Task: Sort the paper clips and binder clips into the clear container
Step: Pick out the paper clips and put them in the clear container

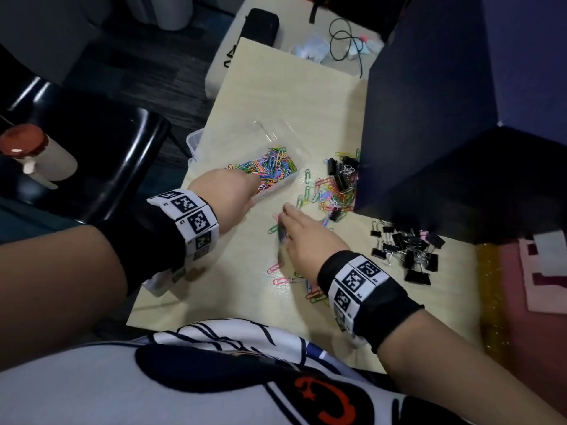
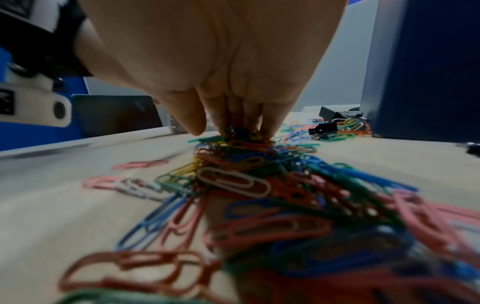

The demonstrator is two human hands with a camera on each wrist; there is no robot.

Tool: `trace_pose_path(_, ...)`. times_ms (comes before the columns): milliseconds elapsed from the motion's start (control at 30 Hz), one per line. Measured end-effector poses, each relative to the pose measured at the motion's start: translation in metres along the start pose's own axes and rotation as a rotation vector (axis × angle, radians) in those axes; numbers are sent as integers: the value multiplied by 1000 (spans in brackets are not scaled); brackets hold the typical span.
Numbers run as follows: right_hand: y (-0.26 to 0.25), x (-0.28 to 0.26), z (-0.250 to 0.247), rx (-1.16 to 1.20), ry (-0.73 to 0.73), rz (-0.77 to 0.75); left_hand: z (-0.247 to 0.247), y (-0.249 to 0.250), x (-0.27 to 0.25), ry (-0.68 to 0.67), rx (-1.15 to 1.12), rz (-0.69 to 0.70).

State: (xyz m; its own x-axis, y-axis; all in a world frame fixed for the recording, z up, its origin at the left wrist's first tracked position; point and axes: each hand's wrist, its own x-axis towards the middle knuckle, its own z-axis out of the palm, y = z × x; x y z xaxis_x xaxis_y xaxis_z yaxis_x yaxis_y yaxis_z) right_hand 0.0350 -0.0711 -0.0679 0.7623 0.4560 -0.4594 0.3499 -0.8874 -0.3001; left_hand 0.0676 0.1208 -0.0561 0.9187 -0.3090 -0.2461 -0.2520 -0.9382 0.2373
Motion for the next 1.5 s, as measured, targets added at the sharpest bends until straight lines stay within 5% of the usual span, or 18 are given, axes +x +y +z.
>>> trace_pose_path(100, 4, -9, -5, 68, 70, -8, -2, 6, 5, -9, 1, 8)
trace_pose_path(267, 32, -18, -24, 89, 367, 388, -2, 15, 4, 4, -35, 11)
trace_pose_path(433, 48, -16, -16, 54, 307, 382, 7, 35, -10, 203, -52, 161)
trace_pose_path(567, 46, -17, -14, 26, 329, 363, 21, 57, -15, 58, -36, 283)
trace_pose_path(667, 45, -24, -14, 46, 369, 315, 34, 64, -16, -120, 47, 255)
trace_pose_path(833, 56, -44, -17, 116, 393, 275, 41, 79, -21, -222, 119, 272)
trace_pose_path(1133, 102, -81, -21, 123, 417, 483, 29, 106, 41, -29, -29, 170)
trace_pose_path(1267, 120, -92, -21, 34, 399, 594, 34, 108, 54, -81, 24, 136)
trace_pose_path(1333, 122, -93, -21, -7, 414, 558, 38, 109, 47, -114, 78, 148)
trace_pose_path(1500, 95, -78, -18, 40, 300, 125, 43, 116, 14, -171, 91, 185)
